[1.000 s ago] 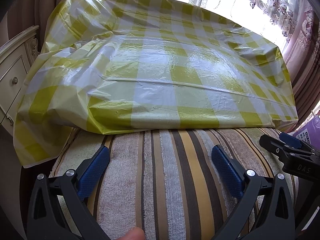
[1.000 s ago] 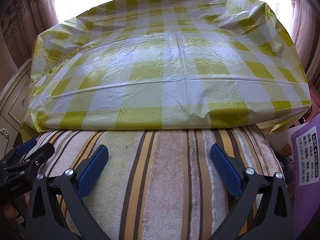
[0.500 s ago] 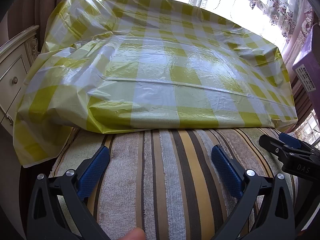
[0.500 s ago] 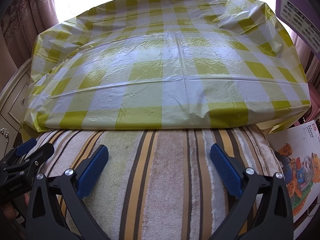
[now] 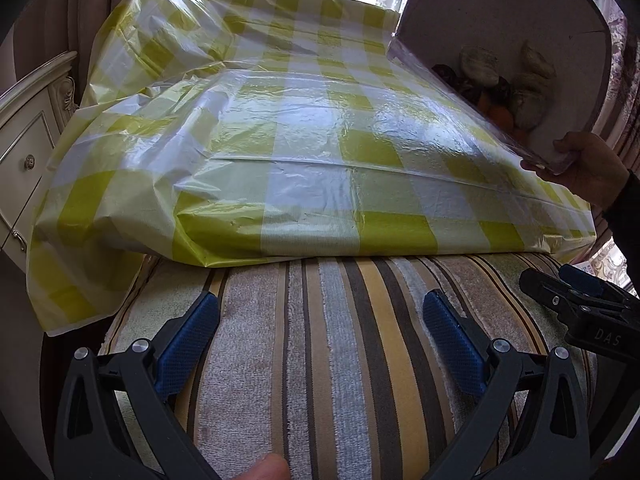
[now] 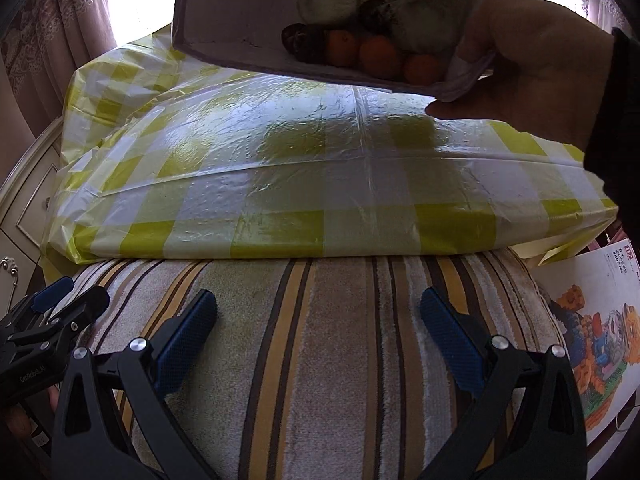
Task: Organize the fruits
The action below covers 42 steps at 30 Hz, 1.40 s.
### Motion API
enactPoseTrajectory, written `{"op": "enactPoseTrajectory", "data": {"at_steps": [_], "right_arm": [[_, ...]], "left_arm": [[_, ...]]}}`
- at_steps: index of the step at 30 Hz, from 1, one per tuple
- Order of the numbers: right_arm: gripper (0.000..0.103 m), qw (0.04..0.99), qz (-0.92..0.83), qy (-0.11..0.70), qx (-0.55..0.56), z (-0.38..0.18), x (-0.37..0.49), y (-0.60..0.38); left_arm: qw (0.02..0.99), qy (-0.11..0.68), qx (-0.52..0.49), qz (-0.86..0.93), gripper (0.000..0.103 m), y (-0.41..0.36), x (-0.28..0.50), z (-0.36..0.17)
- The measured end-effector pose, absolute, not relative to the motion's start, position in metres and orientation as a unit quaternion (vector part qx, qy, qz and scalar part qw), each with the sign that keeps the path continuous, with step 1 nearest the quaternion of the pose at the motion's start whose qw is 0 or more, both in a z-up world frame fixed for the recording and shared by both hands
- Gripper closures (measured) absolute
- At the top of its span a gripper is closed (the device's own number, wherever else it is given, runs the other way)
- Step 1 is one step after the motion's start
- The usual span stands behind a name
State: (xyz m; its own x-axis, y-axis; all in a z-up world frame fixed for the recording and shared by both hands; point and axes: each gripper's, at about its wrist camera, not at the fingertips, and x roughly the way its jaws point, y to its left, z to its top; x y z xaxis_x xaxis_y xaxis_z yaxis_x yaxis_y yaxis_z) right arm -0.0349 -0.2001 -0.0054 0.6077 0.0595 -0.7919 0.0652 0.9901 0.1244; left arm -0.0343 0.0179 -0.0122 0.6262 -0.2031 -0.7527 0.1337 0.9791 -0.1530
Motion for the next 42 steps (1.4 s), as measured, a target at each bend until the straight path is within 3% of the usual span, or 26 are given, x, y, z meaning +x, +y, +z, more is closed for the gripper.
{"op": "enactPoseTrajectory", "data": {"at_steps": [42], "right_arm": [[0.001, 0.891, -0.007, 0.448, 0.071, -0.003, -0.034, -0.203]], "left_arm": [[0.894, 0.432, -0.050, -0.107, 0.004, 0.022, -0.021, -0.017]]}}
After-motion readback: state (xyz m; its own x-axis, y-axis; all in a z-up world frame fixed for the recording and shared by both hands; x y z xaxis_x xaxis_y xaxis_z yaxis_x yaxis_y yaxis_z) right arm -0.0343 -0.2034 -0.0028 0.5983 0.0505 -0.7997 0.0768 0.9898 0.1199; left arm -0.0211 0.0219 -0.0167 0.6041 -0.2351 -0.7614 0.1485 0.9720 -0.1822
